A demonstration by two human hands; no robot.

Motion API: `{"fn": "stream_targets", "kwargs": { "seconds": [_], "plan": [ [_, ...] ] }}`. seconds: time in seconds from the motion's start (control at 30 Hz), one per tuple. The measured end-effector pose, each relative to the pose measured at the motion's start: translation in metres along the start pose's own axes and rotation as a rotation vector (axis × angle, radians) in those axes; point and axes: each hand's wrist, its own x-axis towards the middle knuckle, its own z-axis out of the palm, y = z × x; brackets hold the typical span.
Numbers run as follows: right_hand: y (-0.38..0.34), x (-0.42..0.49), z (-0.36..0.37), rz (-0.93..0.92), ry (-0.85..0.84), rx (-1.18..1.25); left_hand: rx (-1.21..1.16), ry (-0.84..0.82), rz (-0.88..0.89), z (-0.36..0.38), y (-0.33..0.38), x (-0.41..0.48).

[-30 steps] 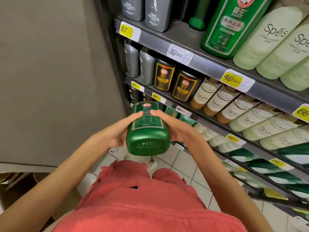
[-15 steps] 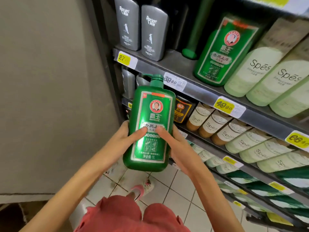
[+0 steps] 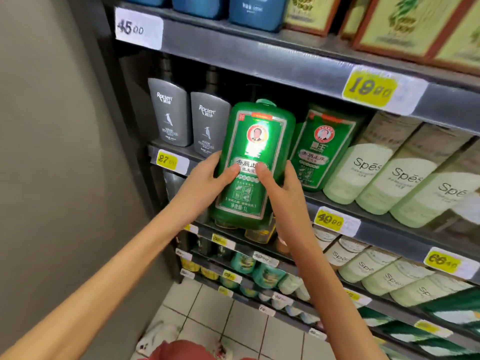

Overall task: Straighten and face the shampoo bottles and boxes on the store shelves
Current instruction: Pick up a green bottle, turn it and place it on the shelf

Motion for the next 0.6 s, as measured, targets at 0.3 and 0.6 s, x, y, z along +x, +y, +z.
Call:
{"fn": "stream_targets", "kwargs": {
  "seconds": [0.3,0.6],
  "plan": [
    [0.0,0.033,0.019,-0.106,0.188,-0.167,-0.045,0.152,0.152,0.0,-0.005,0.037],
    [0.01,0.051,0.036,-0.281,0.407,-0.4,-0.043,0.344,0.236,0.01,-0.008,0.055]
  ]
}}
